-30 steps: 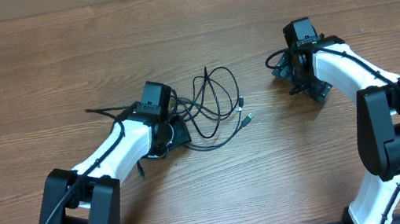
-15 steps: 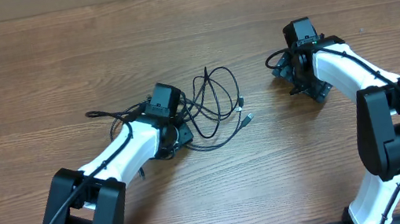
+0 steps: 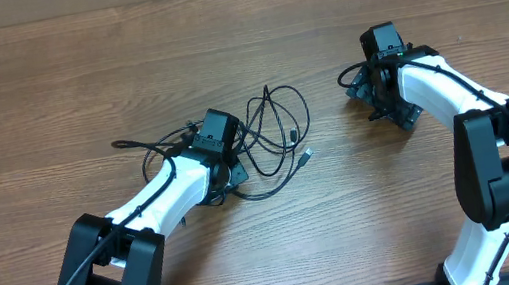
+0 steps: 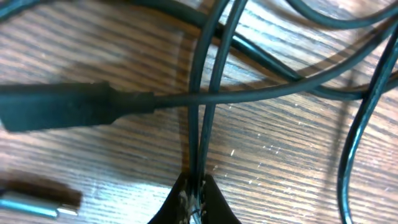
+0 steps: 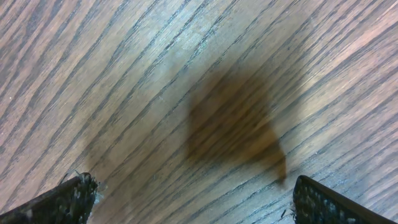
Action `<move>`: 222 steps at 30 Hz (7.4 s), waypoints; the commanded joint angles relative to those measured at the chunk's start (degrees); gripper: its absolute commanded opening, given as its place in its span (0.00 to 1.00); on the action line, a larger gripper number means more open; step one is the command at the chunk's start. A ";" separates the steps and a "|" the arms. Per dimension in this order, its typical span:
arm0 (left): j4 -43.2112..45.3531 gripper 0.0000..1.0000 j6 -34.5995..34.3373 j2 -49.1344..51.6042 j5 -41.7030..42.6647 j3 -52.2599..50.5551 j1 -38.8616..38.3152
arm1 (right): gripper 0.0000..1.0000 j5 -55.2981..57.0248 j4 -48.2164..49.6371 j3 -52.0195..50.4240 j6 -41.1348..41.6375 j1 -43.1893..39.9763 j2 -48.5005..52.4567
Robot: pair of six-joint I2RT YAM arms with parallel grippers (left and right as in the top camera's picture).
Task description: Untangle cables
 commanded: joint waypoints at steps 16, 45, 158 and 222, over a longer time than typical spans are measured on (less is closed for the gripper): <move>-4.15 0.28 35.87 1.38 -48.35 19.74 2.16 | 1.00 0.31 0.11 -0.26 0.17 -0.04 -0.61; 2.19 0.41 18.75 7.87 17.44 15.65 -5.29 | 1.00 0.31 0.13 -0.26 0.17 -0.04 -0.61; -6.23 0.04 31.04 16.55 -4.17 27.89 -12.11 | 1.00 0.31 0.13 -0.26 0.17 -0.04 -0.61; -15.63 0.04 3.30 4.74 -24.76 27.78 -12.31 | 1.00 0.31 0.13 -0.26 0.17 -0.04 -0.61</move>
